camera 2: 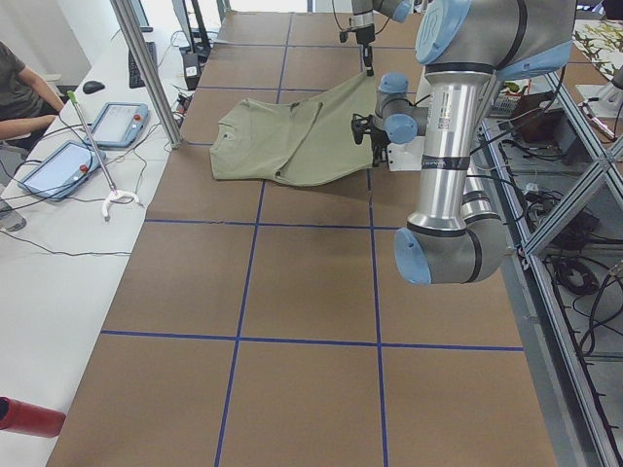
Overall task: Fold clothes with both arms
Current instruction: 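Lift the hem with both grippers and carry it toward the collar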
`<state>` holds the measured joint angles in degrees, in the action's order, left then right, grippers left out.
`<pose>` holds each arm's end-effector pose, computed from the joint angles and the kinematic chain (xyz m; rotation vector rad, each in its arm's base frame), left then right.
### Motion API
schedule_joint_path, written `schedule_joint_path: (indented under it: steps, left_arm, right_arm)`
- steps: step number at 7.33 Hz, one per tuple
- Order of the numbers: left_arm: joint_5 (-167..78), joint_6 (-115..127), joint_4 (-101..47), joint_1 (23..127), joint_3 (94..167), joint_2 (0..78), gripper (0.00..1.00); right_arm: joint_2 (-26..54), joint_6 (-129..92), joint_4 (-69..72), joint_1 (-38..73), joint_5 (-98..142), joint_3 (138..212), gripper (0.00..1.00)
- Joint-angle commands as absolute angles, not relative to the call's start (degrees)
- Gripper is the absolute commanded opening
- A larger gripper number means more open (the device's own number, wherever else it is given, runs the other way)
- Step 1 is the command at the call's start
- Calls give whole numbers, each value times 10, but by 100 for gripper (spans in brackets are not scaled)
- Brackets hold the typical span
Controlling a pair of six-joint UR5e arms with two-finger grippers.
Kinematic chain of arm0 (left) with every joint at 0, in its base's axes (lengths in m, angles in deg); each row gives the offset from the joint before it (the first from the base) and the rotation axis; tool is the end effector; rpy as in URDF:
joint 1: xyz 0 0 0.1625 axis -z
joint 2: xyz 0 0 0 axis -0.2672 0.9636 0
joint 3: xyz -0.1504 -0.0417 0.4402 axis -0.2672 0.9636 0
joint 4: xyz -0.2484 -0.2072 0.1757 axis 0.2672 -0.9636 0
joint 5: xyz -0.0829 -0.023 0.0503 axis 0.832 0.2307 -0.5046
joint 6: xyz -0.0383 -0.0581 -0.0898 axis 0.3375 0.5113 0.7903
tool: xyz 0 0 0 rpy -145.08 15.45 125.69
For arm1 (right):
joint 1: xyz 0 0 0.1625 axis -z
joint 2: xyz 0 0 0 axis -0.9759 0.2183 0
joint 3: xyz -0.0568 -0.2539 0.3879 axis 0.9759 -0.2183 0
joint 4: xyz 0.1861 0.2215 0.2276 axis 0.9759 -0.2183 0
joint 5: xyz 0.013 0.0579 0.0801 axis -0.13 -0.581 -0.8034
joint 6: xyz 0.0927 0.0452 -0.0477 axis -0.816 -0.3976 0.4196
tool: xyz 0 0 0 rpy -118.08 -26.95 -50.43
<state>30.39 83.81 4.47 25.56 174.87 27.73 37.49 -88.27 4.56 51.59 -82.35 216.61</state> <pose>0.3943 -0.1920 0.3496 -0.0540 0.8504 -0.1584 -0.2966 -0.2152 0.3704 -0.3249 -1.0756 0.0173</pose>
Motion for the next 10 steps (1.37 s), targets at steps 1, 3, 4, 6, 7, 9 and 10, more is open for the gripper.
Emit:
schedule_joint_path:
  steps: [1, 3, 4, 6, 7, 9, 10]
  left_arm:
    - [322, 846, 99, 206, 1802, 278, 0]
    - [332, 885, 113, 180, 1830, 281, 0]
    - [344, 885, 113, 188, 1843, 291, 0]
    - [353, 859, 113, 263, 1846, 296, 0]
    - [353, 826, 114, 309, 1833, 308, 0]
    - [402, 775, 113, 407, 1801, 331, 0]
    - [404, 768, 115, 446, 1757, 374, 0]
  right_arm:
    - [387, -883, 47, 487, -941, 2186, 0]
    - [391, -882, 48, 474, -944, 2196, 0]
    - [389, -877, 48, 459, -942, 2192, 0]
    - [375, -830, 47, 399, -939, 2177, 0]
    - [367, -799, 47, 362, -939, 2156, 0]
    - [306, -792, 47, 304, -940, 2095, 0]
    - [295, -792, 47, 282, -938, 2075, 0]
